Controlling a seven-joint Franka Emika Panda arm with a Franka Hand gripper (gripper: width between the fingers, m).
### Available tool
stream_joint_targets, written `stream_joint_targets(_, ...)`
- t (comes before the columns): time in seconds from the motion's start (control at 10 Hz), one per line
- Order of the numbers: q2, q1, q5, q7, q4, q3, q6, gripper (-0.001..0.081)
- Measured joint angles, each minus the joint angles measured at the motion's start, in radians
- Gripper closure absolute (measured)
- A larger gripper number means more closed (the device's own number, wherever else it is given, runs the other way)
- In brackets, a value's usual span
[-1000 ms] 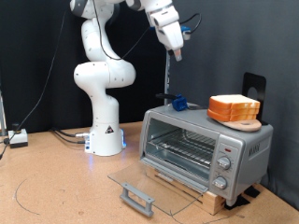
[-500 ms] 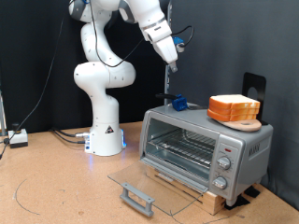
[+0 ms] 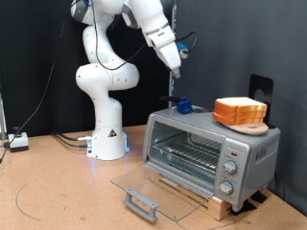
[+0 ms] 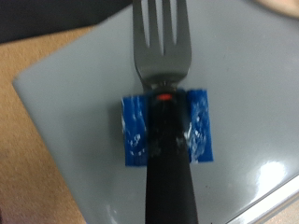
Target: Make a piece of toast with the oven
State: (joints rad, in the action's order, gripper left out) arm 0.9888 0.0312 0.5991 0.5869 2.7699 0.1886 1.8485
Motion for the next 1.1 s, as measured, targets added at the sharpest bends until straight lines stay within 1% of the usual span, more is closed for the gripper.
stream_joint_targets(0.2,-0.024,0.001,0.003,0.051,0.045,0.034,0.058,-0.0003)
stream_joint_targets(0.3,-0.043,0.006,0.015,0.069,0.056,0.050,0.086,-0.0003)
stream_joint_targets(0.5,-0.087,0.018,0.053,0.099,0.062,0.080,0.131,-0.0003)
stream_joint_targets(0.7,-0.115,0.035,0.080,0.126,0.064,0.105,0.153,-0.0003)
stream_joint_targets(0.9,-0.125,0.045,0.087,0.129,0.074,0.134,0.161,-0.0003)
stream_joint_targets(1.1,-0.128,0.045,0.114,0.128,0.090,0.169,0.198,-0.0003)
